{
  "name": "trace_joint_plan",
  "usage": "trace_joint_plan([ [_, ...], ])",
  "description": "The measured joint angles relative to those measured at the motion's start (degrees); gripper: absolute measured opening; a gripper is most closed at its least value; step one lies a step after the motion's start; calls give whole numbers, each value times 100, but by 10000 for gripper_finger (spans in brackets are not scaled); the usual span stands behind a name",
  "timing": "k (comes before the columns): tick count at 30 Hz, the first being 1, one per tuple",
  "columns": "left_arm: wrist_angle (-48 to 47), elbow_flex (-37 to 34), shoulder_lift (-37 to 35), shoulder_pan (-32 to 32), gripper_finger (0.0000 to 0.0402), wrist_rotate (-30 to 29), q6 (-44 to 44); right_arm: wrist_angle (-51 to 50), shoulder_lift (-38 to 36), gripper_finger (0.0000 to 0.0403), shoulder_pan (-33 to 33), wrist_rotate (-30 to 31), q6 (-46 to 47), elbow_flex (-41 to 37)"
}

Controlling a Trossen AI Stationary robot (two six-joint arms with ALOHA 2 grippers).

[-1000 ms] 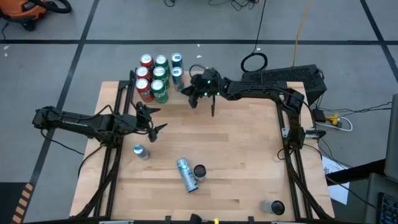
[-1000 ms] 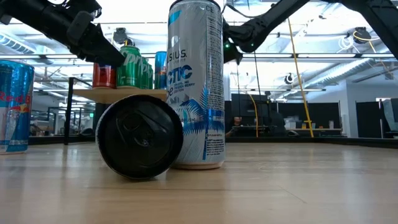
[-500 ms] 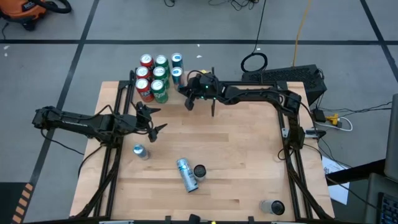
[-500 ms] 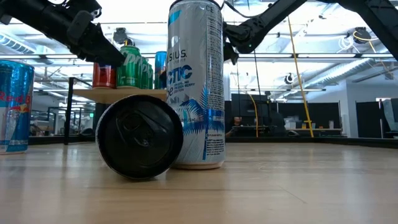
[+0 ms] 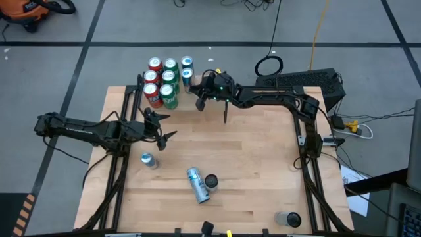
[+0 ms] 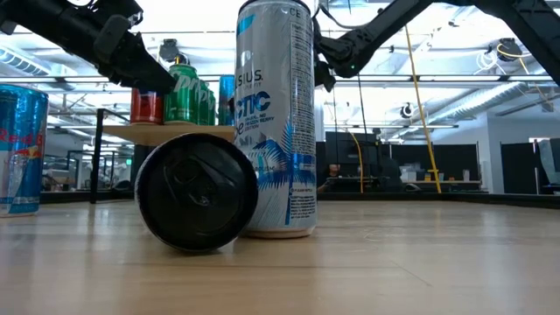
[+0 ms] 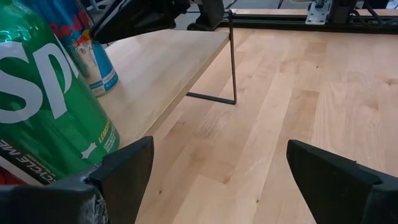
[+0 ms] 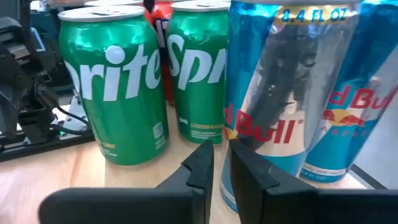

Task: Place canned beverage on shelf
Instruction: Put the right blue soda can on the shelf

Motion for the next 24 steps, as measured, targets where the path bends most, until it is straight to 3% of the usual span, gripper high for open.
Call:
trace_joint_plan([
  [12,-15,0,-1,0,358,-2,-2,-321,37,41,11,-15,-7,2],
  [24,-16,0,-2,0,358,-2,-26,281,638,41,25,-28,-3,0],
])
